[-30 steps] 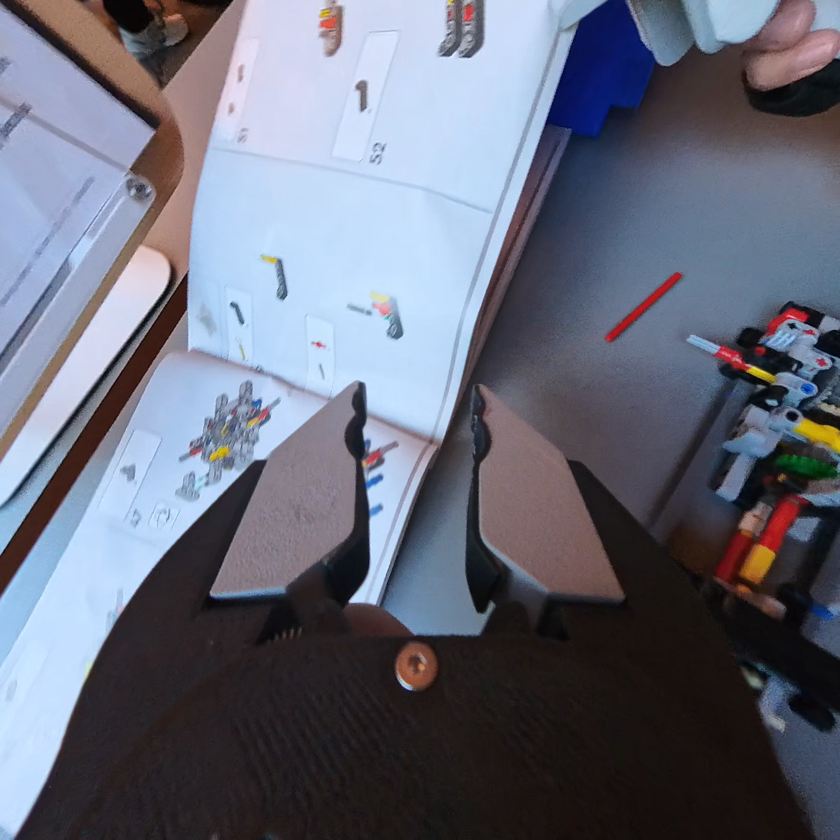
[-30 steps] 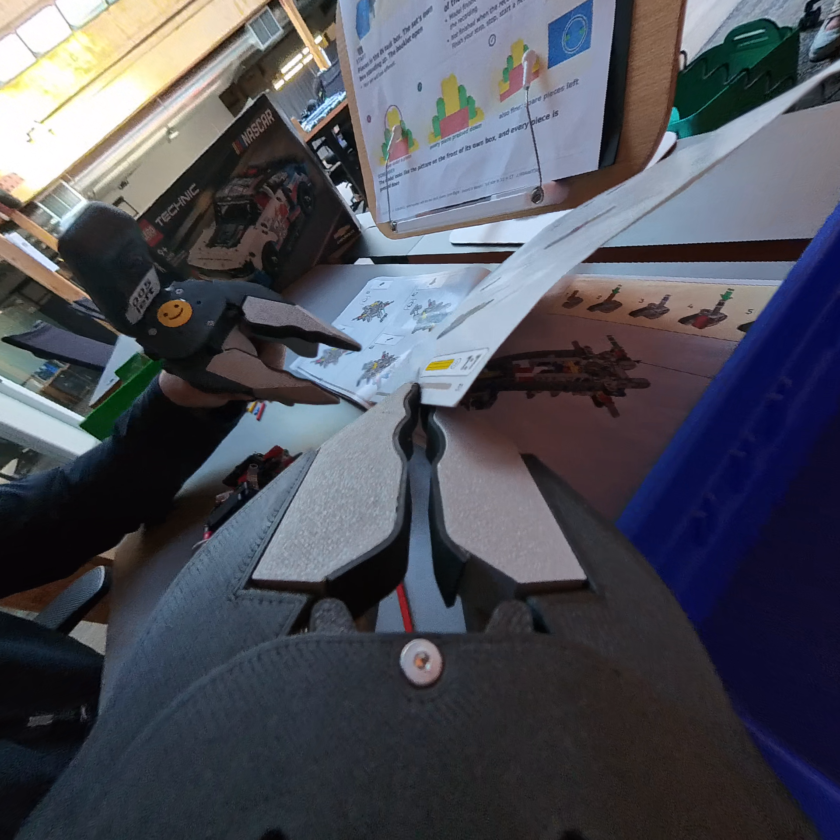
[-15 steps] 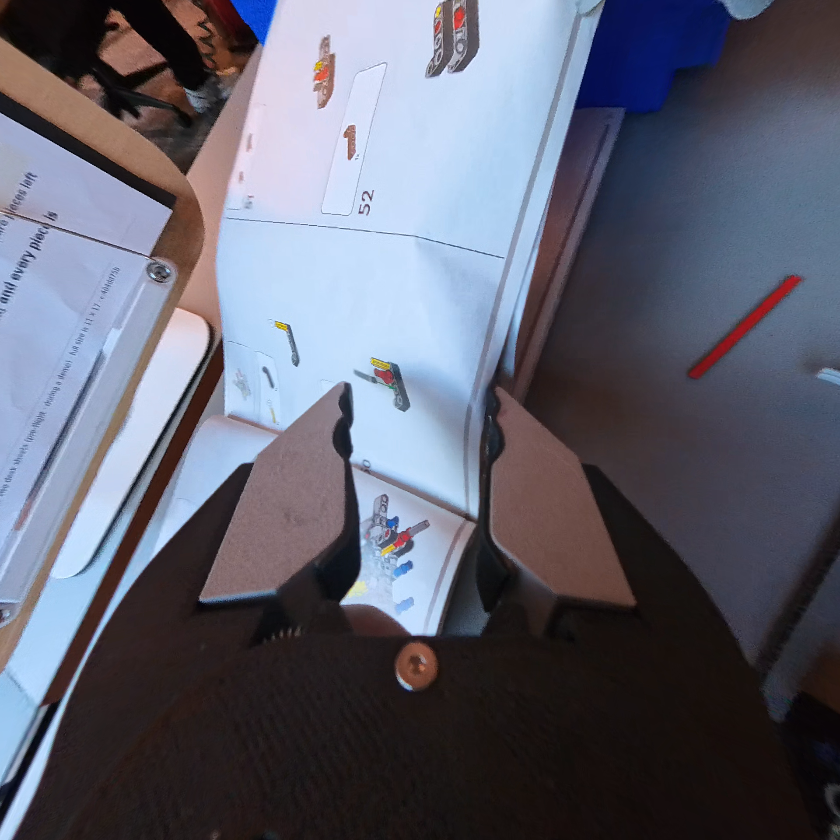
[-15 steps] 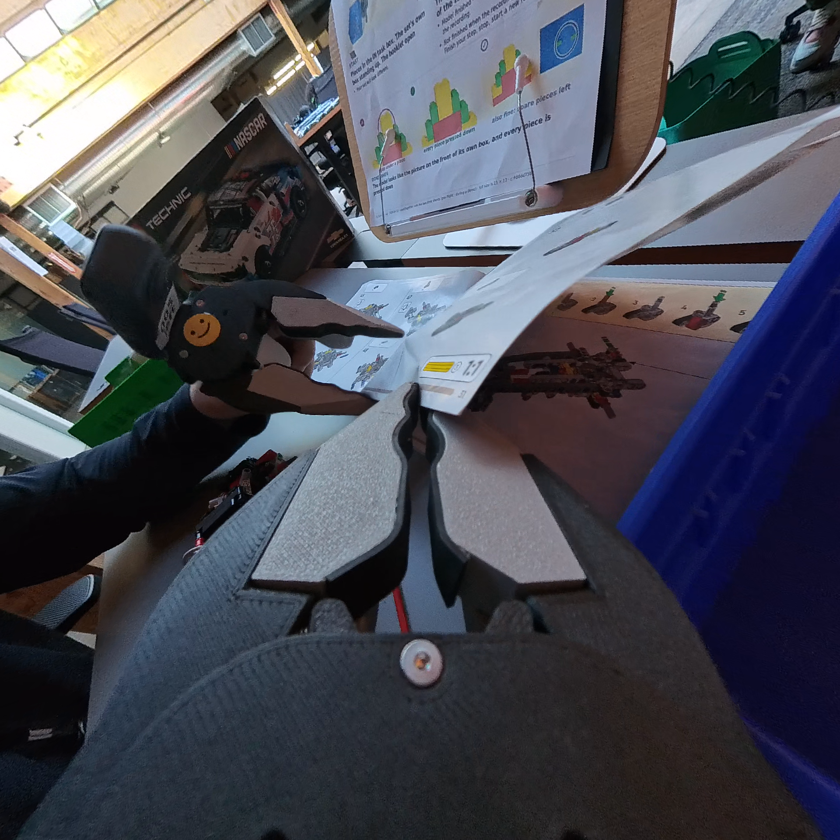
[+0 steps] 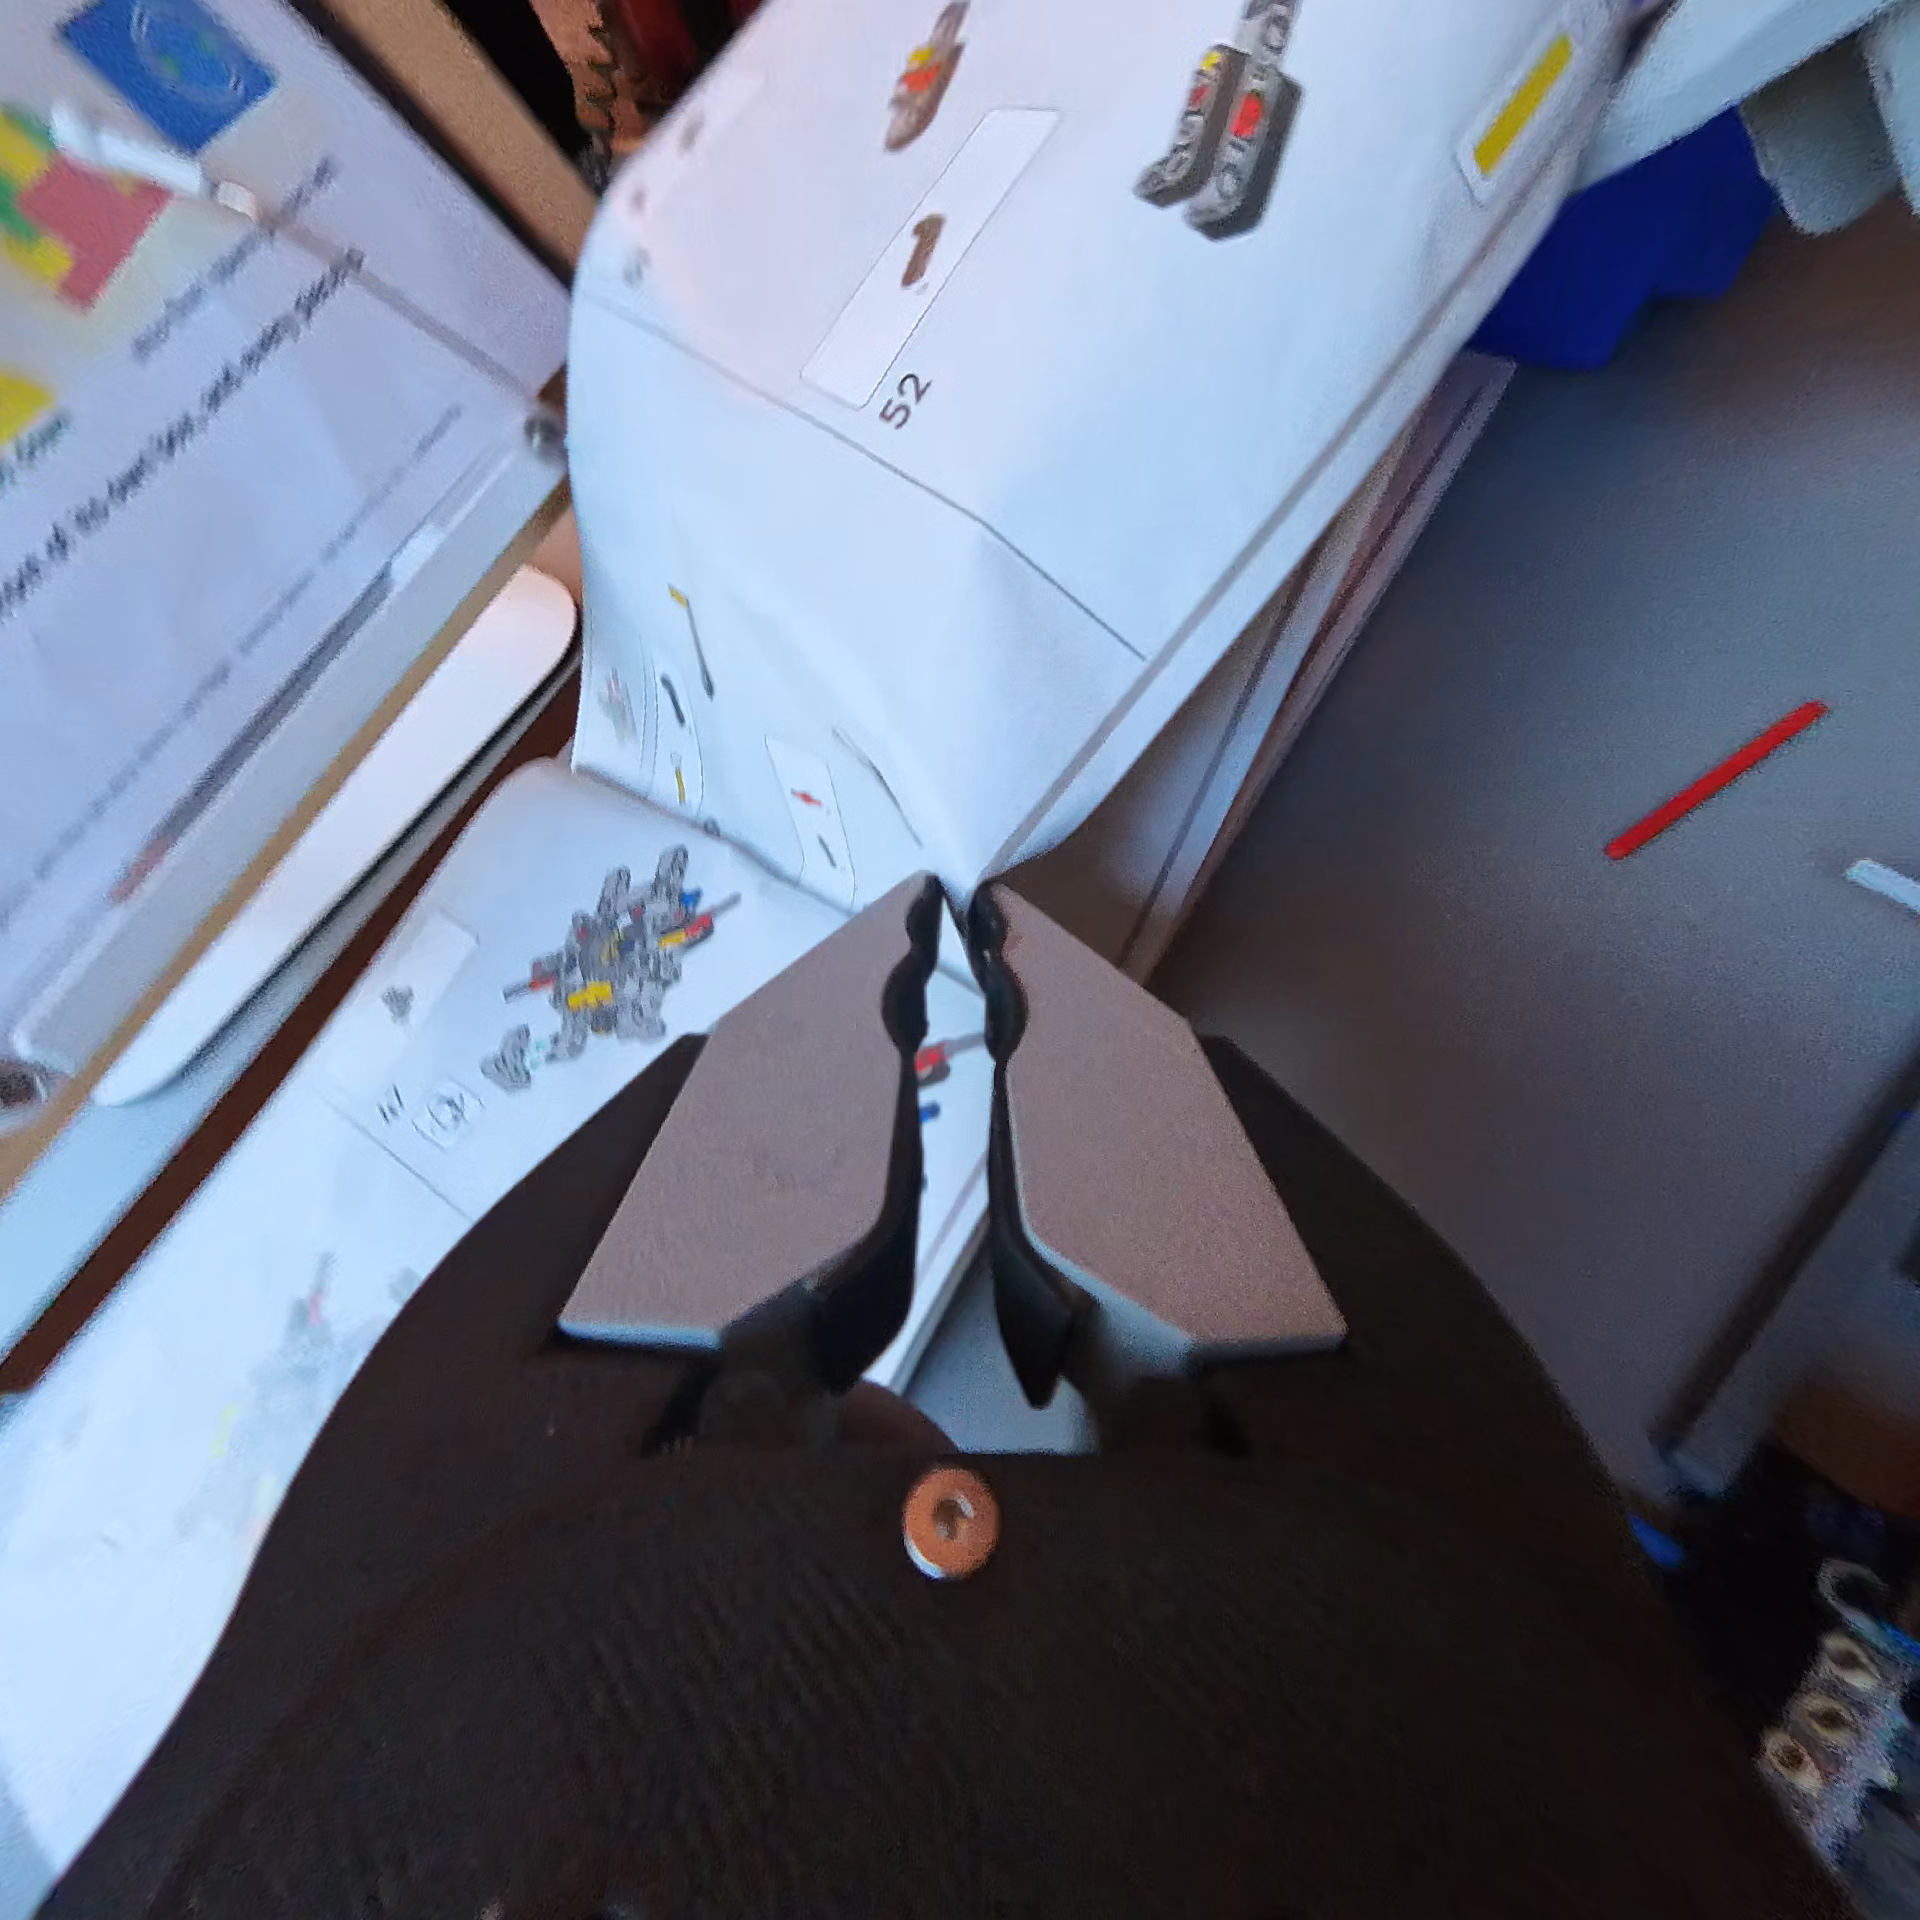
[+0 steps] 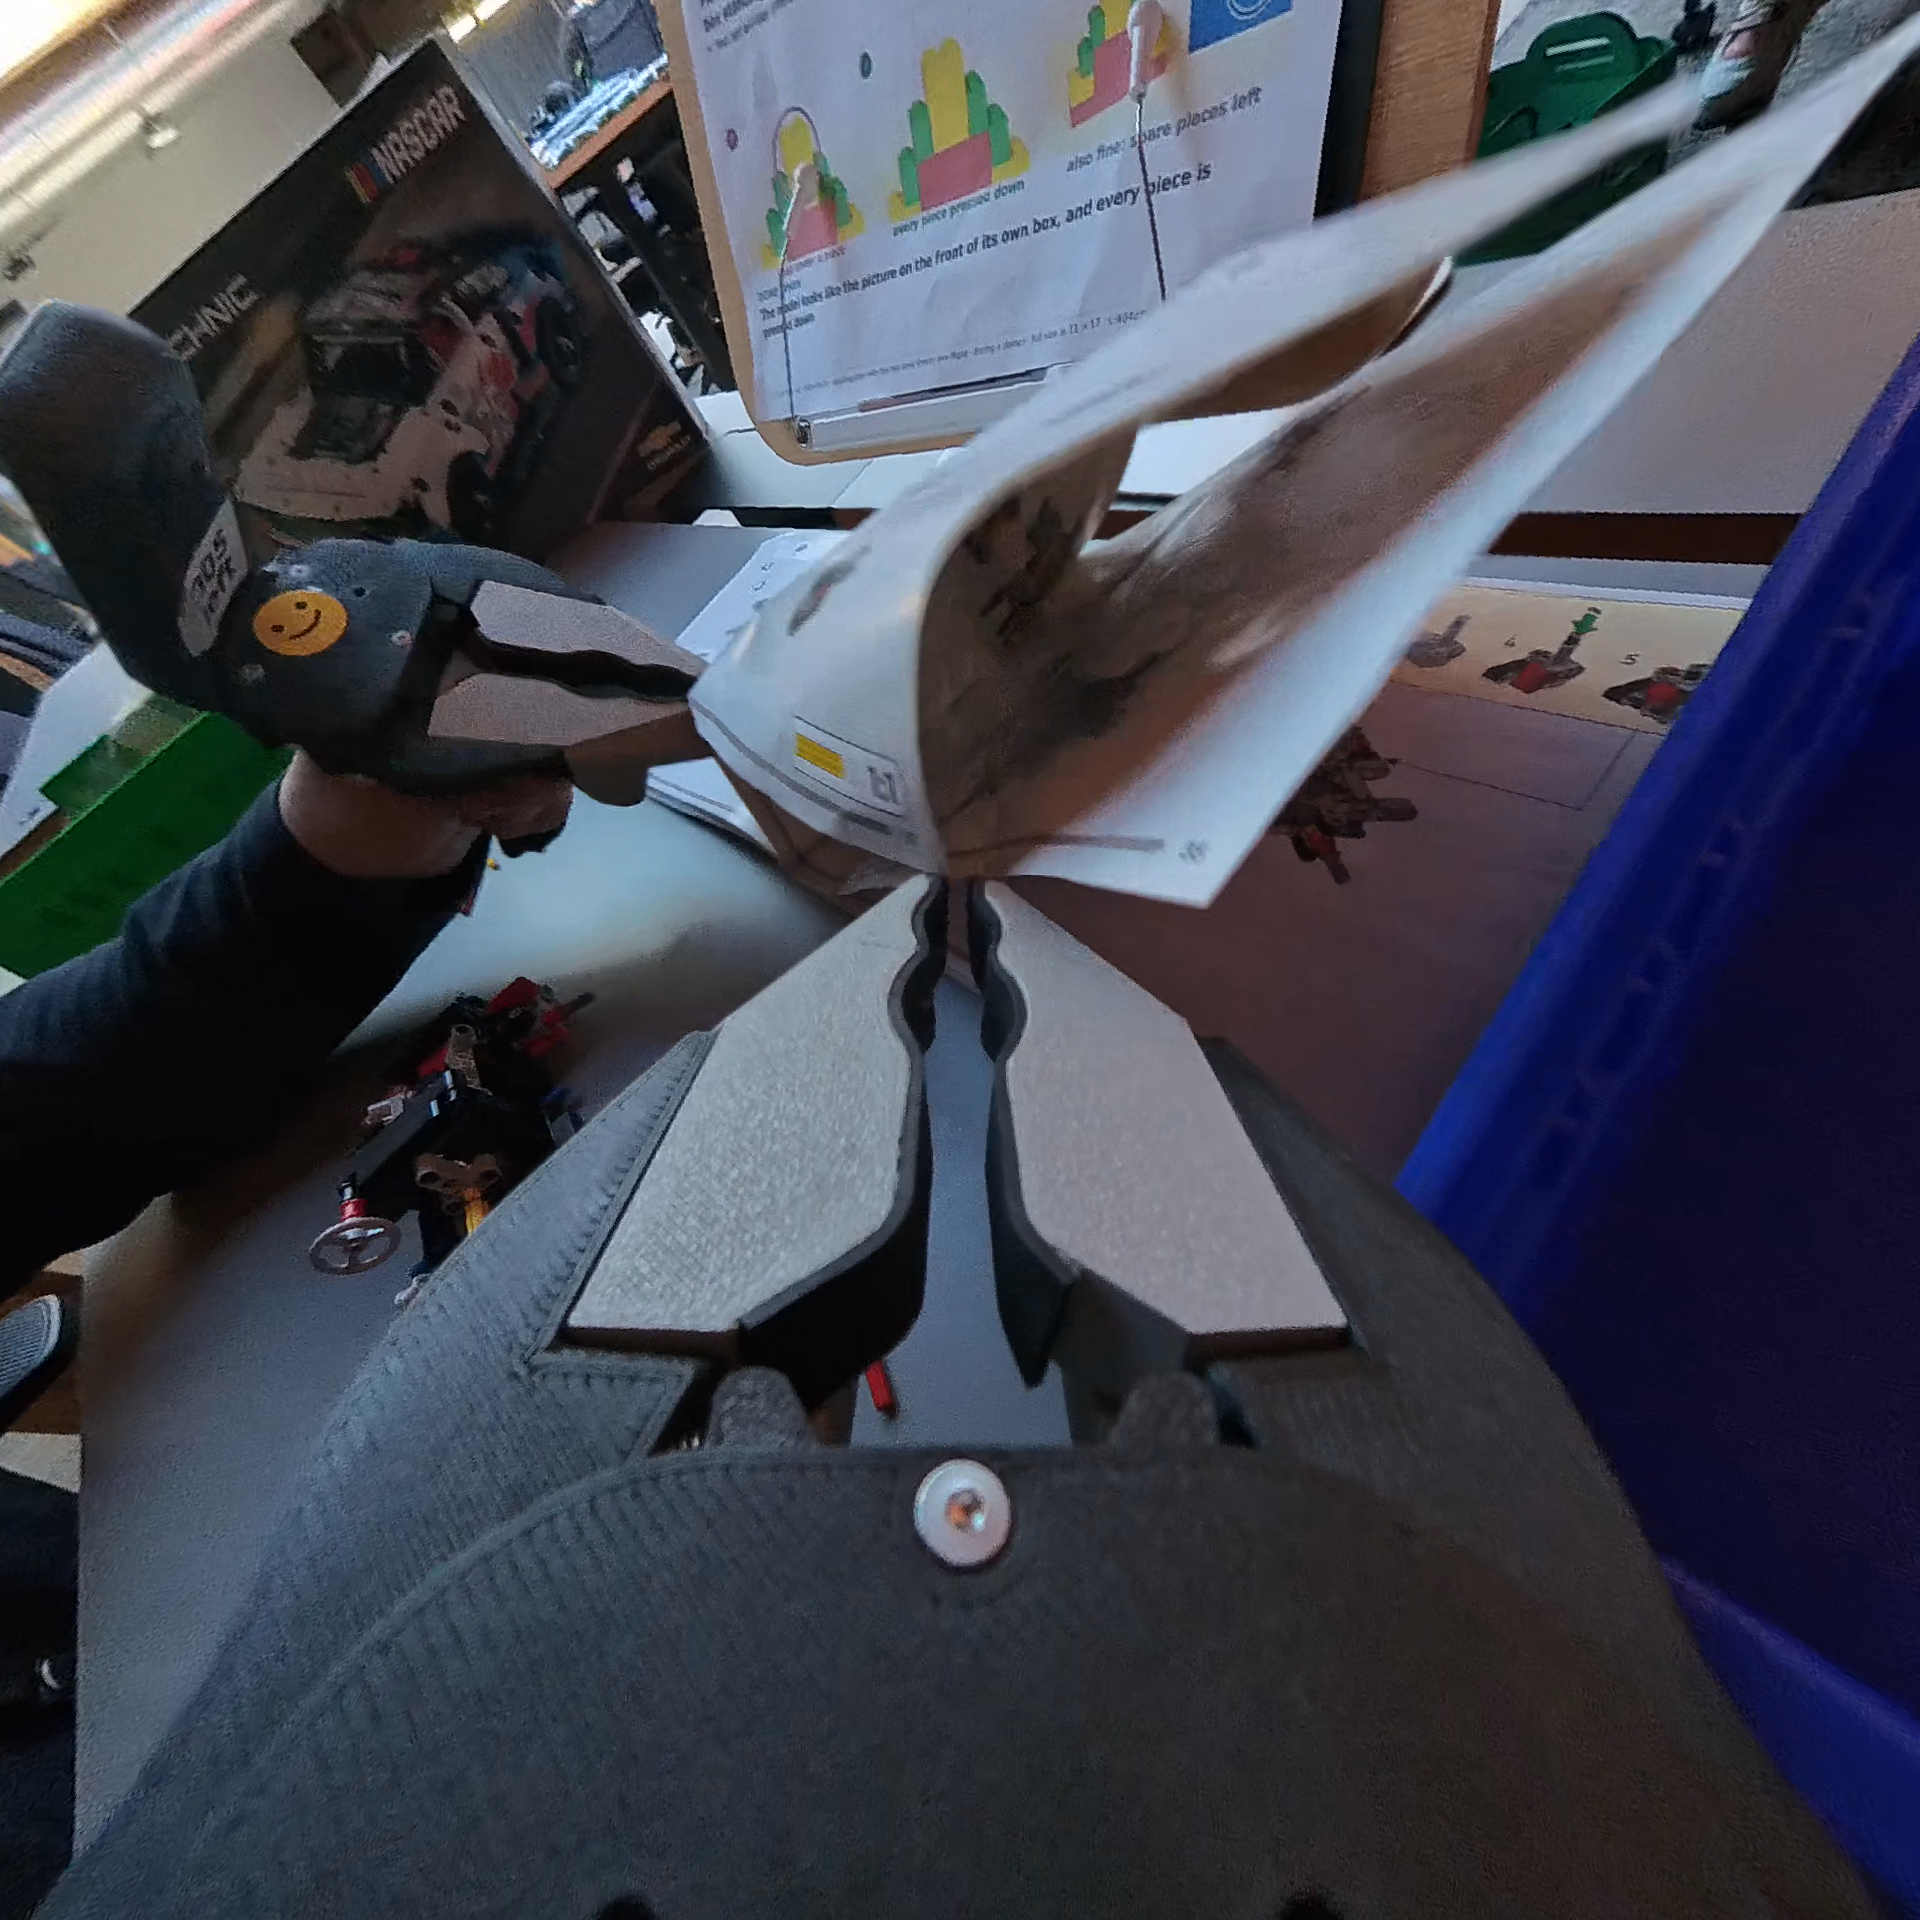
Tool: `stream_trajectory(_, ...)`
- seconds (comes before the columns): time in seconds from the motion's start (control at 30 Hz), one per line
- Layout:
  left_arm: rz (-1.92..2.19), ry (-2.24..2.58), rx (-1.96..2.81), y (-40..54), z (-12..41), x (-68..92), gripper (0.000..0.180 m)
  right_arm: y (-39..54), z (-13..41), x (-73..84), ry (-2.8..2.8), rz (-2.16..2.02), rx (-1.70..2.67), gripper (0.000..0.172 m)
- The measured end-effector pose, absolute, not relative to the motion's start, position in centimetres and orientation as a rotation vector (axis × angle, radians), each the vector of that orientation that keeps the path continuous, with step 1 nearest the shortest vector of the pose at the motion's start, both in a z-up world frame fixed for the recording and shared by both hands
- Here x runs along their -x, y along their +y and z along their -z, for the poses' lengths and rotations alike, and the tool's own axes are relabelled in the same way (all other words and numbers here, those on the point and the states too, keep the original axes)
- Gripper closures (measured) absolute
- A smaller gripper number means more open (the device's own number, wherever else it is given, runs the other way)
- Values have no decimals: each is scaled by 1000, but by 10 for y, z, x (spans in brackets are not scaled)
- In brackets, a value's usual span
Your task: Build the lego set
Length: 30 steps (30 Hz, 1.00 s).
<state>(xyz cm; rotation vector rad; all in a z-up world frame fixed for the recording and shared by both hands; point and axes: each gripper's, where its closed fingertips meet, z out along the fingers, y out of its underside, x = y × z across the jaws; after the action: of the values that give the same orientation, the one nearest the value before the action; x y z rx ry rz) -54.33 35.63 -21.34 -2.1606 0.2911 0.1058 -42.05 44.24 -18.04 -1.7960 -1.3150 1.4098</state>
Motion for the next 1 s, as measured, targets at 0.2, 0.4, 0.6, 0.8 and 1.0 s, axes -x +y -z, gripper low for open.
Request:
stream_trajectory(0.2,279,-83,2184,321,229,566,180,441,190,413,-1372,-1324,1851,172)
stream_trajectory(0.4,451,-298,2185,280,251,585,180,439,198,411,-1398,-1311,1885,172)
stream_trajectory(0.6,497,-352,2112,264,241,595,176,426,203,419,-1476,-1312,1852,165)
stream_trajectory(0.8,671,-277,1963,266,196,581,105,406,227,434,-1653,-1115,1811,156)
stream_trajectory(1.0,592,-455,1825,275,176,625,113,406,243,439,-1709,-963,1782,155)
